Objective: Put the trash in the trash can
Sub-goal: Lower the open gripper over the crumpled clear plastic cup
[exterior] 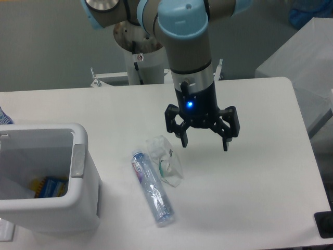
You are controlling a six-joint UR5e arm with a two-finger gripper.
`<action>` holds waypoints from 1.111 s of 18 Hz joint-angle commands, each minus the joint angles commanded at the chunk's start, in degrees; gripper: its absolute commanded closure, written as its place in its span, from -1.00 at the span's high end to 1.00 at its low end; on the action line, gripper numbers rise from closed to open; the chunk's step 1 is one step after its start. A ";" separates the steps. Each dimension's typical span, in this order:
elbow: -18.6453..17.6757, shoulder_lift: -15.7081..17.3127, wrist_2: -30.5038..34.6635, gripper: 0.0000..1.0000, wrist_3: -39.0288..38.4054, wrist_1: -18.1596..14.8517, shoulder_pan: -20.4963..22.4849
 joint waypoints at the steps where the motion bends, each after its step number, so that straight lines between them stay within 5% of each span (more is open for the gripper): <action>1: -4.03 0.52 0.17 1.00 -0.87 2.80 -0.09; 3: -9.23 0.88 -0.17 1.00 -3.68 7.38 0.00; 7: -15.05 0.00 0.09 1.00 -4.05 8.37 -0.09; 20: -18.13 -5.01 -0.26 1.00 -3.96 8.02 -0.62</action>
